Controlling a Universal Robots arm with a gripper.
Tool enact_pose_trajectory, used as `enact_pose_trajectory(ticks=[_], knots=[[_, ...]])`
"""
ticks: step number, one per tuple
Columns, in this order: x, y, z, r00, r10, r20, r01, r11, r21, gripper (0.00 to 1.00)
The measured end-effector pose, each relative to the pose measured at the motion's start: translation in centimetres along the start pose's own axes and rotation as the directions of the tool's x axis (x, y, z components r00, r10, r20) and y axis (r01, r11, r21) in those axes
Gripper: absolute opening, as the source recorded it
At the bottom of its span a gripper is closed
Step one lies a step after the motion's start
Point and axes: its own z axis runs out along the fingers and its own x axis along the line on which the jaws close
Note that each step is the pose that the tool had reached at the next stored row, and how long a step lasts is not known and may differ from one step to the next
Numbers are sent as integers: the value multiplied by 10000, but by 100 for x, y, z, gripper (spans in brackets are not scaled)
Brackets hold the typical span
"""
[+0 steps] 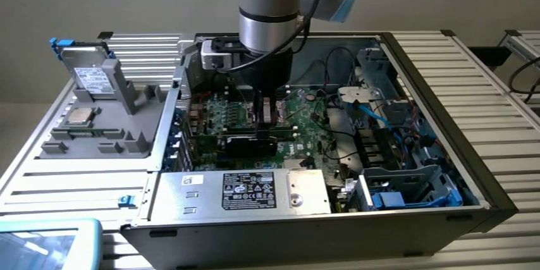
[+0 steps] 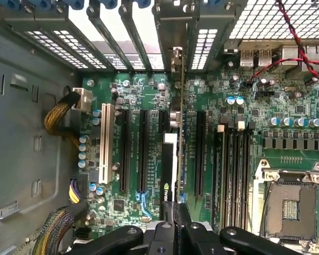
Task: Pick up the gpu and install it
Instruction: 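Press down on the gpu until it lock into place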
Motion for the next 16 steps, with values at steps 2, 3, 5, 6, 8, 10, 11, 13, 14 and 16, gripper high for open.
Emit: enact_pose_trajectory(ticks=[2, 3, 5, 6, 8, 10, 11, 13, 14, 16], knots=[[1, 3, -60, 10000, 4, 36, -4, 10000, 3, 12], [5, 4, -105, 10000, 4, 22, -4, 10000, 1, 12], [12, 6, -184, 10000, 2, -8, -2, 10000, -10, 12], [14, 7, -208, 10000, 1, -27, -1, 10000, -13, 12], [16, 6, -247, 10000, 2, -61, -2, 10000, -19, 12], [16, 6, -252, 10000, 2, -66, -2, 10000, -19, 12], [16, 6, -252, 10000, 2, -66, -2, 10000, -19, 12], [17, 7, -253, 10000, 2, -68, -3, 10000, -19, 12], [17, 7, -252, 10000, 2, -67, -3, 10000, -19, 12], [17, 7, -253, 10000, 2, -67, -3, 10000, -20, 12]])
